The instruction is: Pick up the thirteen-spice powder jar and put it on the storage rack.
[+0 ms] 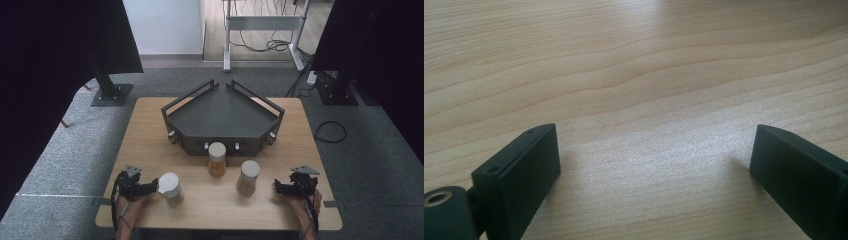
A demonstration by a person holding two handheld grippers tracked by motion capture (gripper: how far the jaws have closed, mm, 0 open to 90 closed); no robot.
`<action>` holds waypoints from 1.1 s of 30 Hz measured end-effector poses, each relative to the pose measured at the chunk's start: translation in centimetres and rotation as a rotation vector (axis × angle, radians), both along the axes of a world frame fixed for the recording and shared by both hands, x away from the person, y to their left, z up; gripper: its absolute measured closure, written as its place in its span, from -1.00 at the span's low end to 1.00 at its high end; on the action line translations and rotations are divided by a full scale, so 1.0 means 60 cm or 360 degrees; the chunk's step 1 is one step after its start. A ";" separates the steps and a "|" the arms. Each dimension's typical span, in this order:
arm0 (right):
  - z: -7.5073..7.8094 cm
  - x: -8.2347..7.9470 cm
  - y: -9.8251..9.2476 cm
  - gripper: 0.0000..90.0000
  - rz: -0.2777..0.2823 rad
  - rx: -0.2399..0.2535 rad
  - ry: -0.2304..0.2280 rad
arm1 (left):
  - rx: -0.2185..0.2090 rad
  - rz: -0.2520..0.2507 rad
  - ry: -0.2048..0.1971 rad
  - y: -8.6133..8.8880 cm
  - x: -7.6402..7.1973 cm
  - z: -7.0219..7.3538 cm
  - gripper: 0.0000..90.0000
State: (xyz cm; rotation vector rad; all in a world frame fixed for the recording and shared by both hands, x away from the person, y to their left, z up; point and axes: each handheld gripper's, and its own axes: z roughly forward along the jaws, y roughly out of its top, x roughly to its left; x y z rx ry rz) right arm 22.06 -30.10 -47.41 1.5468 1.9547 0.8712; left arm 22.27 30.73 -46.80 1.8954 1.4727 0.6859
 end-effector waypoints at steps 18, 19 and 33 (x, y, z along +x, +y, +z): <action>-0.001 -0.002 -0.001 -0.97 0.0014 0.0001 -0.0011 | -0.0126 0.0032 -0.0142 0.029 -0.033 -0.006 -0.75; -0.001 -0.002 -0.001 -0.96 0.0016 0.0002 -0.0011 | -0.0156 0.0034 -0.0171 0.034 -0.039 -0.008 -0.73; -0.001 -0.004 -0.002 -0.93 0.0023 0.0002 -0.0017 | -0.0190 0.0022 -0.0362 0.041 -0.069 -0.020 -0.73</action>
